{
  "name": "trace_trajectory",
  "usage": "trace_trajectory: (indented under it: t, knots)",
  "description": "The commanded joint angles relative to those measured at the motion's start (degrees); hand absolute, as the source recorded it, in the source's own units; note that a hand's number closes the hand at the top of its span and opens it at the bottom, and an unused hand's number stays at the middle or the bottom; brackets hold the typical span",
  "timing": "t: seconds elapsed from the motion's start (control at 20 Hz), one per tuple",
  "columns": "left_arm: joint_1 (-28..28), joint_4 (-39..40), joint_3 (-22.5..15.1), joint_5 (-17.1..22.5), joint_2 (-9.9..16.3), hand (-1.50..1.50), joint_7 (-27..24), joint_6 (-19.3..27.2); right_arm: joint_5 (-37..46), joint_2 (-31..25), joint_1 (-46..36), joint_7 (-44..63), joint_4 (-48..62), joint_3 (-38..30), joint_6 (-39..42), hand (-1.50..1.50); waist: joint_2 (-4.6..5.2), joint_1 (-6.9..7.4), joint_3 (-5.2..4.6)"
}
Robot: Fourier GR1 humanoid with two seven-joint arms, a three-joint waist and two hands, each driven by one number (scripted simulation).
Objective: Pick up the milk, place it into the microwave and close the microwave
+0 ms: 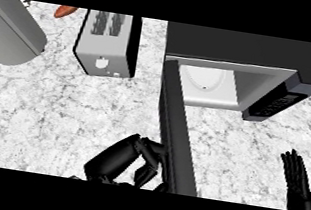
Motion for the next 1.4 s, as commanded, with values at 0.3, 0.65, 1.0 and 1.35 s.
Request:
trace_trajectory:
  t: [0.3, 0.65, 1.0, 1.35]
  knots:
    - [-10.09, 24.91, -13.76, 0.03, -0.02, 1.5, -13.54, 20.96, -6.41, -4.06, 15.04, 2.43, -23.77, 2.96, 10.27, -1.5, 0.37, -0.95, -0.07]
    - [-18.05, 35.38, -20.49, 11.85, -0.01, 1.5, -21.87, 33.24, -12.29, -3.6, 17.88, 6.11, -32.63, 5.76, 12.23, -1.5, 0.84, -2.54, -0.1]
    - [-24.05, 38.68, -27.46, 22.66, -0.01, 1.5, -19.38, 36.58, -16.9, -7.09, 18.63, 12.87, -42.5, 6.83, 13.37, -1.5, 1.29, -4.74, -0.19]
    - [-27.1, 35.91, -28.28, 31.41, 0.0, 1.5, -24.05, 42.15, -20.82, -9.81, 19.26, 16.0, -46.6, 7.01, 15.25, -1.5, 1.84, -7.6, -0.29]
